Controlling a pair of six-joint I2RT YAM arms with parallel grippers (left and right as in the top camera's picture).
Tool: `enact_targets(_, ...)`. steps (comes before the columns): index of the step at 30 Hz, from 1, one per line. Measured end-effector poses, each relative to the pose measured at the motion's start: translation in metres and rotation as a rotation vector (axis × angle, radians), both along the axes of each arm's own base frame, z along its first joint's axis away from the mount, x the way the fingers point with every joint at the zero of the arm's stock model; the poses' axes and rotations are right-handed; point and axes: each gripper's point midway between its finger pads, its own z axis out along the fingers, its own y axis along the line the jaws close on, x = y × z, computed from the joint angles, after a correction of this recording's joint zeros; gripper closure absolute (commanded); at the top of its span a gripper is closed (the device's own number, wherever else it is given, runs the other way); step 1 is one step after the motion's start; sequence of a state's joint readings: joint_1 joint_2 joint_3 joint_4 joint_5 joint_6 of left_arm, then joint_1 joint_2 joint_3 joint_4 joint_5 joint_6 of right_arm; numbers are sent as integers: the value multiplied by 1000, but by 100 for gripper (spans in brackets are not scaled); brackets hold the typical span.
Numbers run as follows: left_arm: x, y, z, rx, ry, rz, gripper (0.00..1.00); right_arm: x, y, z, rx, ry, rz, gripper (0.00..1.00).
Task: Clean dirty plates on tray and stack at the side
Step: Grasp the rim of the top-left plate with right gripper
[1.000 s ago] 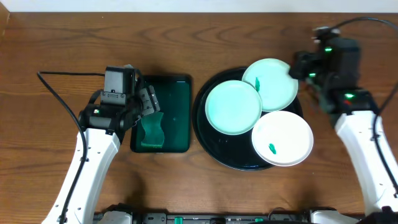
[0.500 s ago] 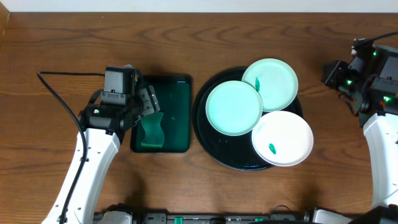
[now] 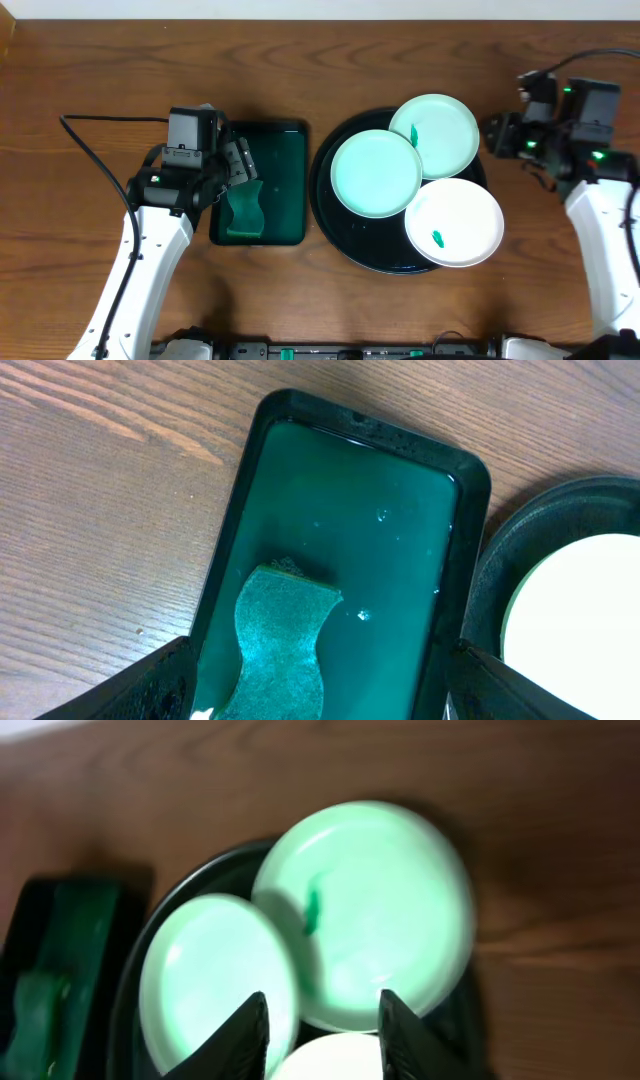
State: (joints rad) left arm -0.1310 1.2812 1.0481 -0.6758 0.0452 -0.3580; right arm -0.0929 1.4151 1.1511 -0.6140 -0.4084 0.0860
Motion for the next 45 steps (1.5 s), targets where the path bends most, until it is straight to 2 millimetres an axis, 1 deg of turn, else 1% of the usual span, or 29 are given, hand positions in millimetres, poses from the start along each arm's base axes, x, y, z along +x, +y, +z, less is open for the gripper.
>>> enact_targets(2, 0, 0, 0, 0, 0, 0, 20, -1, 23, -8, -9, 33, 66, 62)
enact_targets(4, 0, 0, 0, 0, 0, 0, 20, 0, 50, -25, -33, 88, 138, 58)
enact_targets(5, 0, 0, 0, 0, 0, 0, 20, 0, 60, -35, -46, 119, 164, 56)
enact_targets(6, 0, 0, 0, 0, 0, 0, 20, 0, 65, -42, -56, 138, 175, 54)
enact_targets(7, 0, 0, 0, 0, 0, 0, 20, 1, 81, -63, -94, 188, 214, 53)
enact_targets(11, 0, 0, 0, 0, 0, 0, 20, 3, 102, -111, -197, 263, 256, 53)
enact_targets(14, 0, 0, 0, 0, 0, 0, 20, 6, 103, -131, -261, 282, 253, 55)
enact_targets(16, 0, 0, 0, 0, 0, 0, 20, 6, 99, -139, -293, 300, 240, 56)
enact_targets(19, 0, 0, 0, 0, 0, 0, 20, 5, 93, -145, -322, 320, 226, 59)
enact_targets(27, 0, 0, 0, 0, 0, 0, 20, 3, 86, -147, -354, 331, 211, 74)
enact_targets(28, 0, 0, 0, 0, 0, 0, 20, 4, 86, -147, -357, 330, 212, 76)
enact_targets(29, 0, 0, 0, 0, 0, 0, 20, 3, 85, -147, -358, 330, 212, 83)
enact_targets(30, 0, 0, 0, 0, 0, 0, 20, 3, 85, -148, -360, 332, 211, 86)
enact_targets(32, 0, 0, 0, 0, 0, 0, 20, 2, 85, -148, -359, 335, 208, 87)
enact_targets(38, 0, 0, 0, 0, 0, 0, 20, 1, 84, -150, -362, 339, 211, 86)
enact_targets(42, 0, 0, 0, 0, 0, 0, 20, -2, 83, -152, -363, 347, 212, 87)
enact_targets(43, 0, 0, 0, 0, 0, 0, 20, -4, 83, -154, -364, 353, 213, 88)
enact_targets(44, 0, 0, 0, 0, 0, 0, 20, -5, 82, -157, -365, 356, 213, 96)
enact_targets(45, 0, 0, 0, 0, 0, 0, 20, -6, 82, -158, -365, 357, 213, 99)
